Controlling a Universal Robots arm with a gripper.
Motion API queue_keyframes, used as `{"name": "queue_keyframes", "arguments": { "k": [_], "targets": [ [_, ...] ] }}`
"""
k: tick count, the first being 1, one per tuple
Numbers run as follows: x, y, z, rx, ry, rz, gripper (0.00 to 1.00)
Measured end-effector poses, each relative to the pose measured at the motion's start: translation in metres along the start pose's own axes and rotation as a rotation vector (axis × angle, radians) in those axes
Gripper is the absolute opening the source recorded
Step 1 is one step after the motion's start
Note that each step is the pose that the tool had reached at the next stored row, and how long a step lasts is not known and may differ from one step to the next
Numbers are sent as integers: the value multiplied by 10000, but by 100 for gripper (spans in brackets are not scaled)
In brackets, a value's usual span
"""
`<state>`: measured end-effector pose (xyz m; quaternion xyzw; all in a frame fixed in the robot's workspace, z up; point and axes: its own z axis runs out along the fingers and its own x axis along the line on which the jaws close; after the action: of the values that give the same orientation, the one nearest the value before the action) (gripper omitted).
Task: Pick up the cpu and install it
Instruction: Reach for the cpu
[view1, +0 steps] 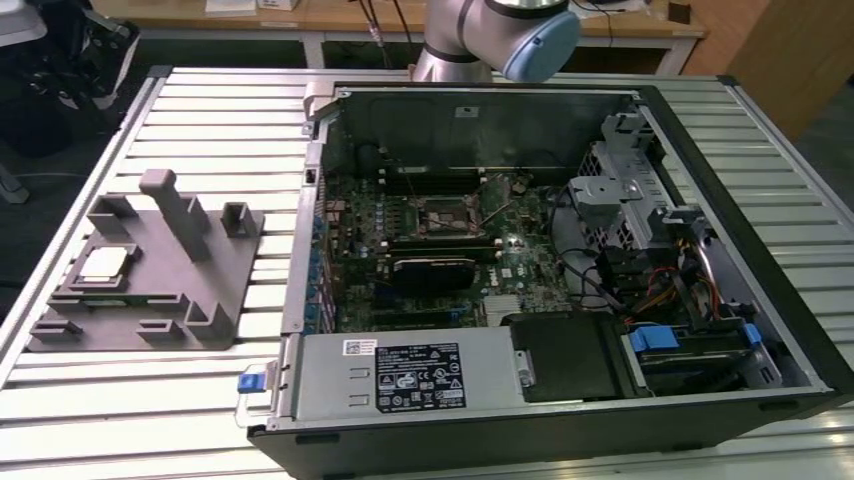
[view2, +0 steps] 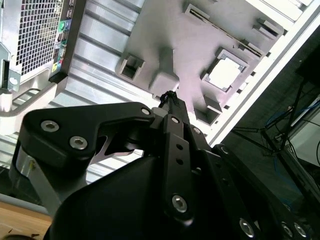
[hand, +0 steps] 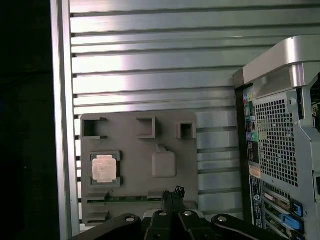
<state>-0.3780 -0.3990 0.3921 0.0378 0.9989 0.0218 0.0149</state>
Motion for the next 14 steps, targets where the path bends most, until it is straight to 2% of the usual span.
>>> {"name": "queue_keyframes", "arguments": {
  "k": [14],
  "targets": [
    [172, -38, 131, 1, 1, -1, 11]
  ]
}}
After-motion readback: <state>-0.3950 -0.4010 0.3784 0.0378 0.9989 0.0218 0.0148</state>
